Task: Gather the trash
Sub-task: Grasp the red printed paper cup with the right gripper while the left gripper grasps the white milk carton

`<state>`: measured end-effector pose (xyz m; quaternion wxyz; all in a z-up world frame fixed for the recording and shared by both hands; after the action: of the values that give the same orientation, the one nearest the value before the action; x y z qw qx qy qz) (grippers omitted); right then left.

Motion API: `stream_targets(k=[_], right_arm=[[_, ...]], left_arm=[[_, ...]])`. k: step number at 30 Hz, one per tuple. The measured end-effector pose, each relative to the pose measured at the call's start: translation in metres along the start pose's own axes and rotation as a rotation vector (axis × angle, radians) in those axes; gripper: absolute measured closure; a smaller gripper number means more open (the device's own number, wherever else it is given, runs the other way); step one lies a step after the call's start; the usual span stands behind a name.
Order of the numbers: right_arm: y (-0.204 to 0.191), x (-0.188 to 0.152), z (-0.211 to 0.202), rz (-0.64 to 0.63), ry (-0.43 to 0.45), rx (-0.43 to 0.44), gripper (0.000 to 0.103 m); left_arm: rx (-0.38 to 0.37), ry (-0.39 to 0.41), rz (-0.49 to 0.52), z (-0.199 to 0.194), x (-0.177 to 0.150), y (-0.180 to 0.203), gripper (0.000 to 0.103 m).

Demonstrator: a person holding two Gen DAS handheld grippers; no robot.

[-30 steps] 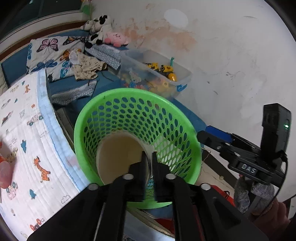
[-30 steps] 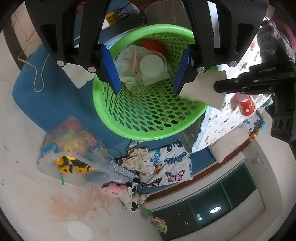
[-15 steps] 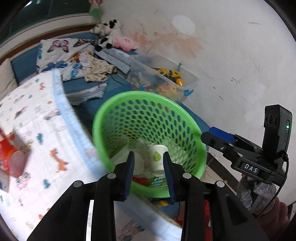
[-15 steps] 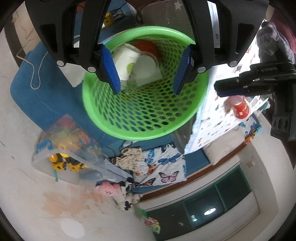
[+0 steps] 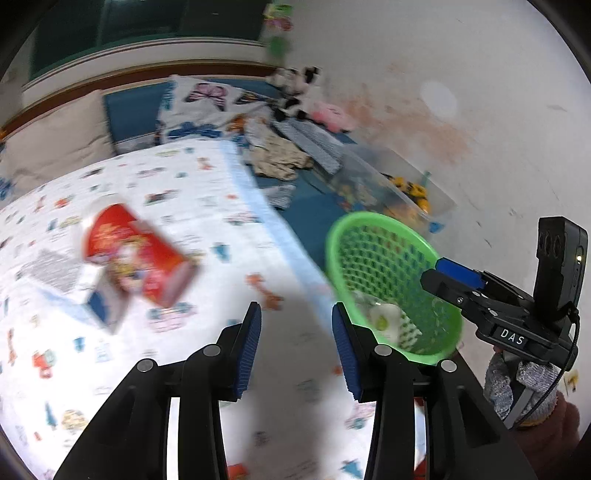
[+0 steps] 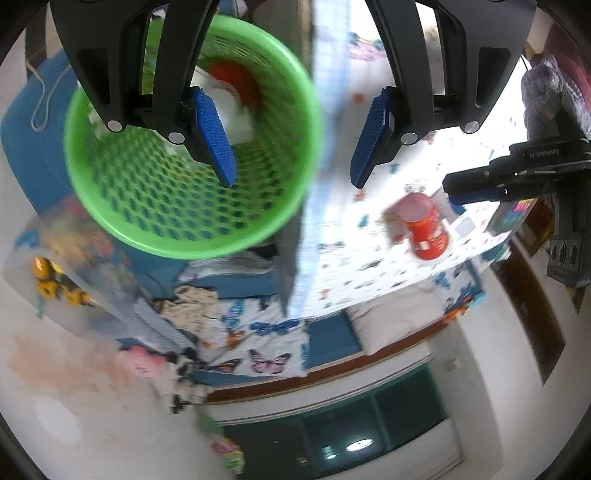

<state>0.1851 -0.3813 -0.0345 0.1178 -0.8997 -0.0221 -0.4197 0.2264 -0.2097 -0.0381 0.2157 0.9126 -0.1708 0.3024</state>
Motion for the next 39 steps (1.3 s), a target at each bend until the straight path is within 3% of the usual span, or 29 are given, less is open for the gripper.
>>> stream_targets(k=[9, 21, 39], right_arm=[[-0.065, 0.028, 0.039, -0.114, -0.028, 0.092, 0.038], [-0.133, 0.048, 0.089, -0.264, -0.092, 0.195, 0.034], [-0.169, 0.053, 0.186, -0.319, -0.218, 0.302, 0.034]], left_arm=[[0.092, 0.044, -0.104, -0.037, 0.000, -0.069, 0.064], [0.154, 0.074, -0.224, -0.062, 0.000, -0.134, 0.058], [0.176, 0.082, -0.353, -0.061, 0.013, -0.194, 0.056]])
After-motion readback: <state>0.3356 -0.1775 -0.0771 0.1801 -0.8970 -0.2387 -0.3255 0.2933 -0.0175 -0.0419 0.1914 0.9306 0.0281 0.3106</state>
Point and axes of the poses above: each gripper's, at about its wrist camera, not at the fingertips, and z roughly the way its jaws point, y to its right, x to its top, the point moved 7 cm from there along z, roughly the way its jaws point, and after that the axes turned 4 degrees about -z, right-handed, at the moved point
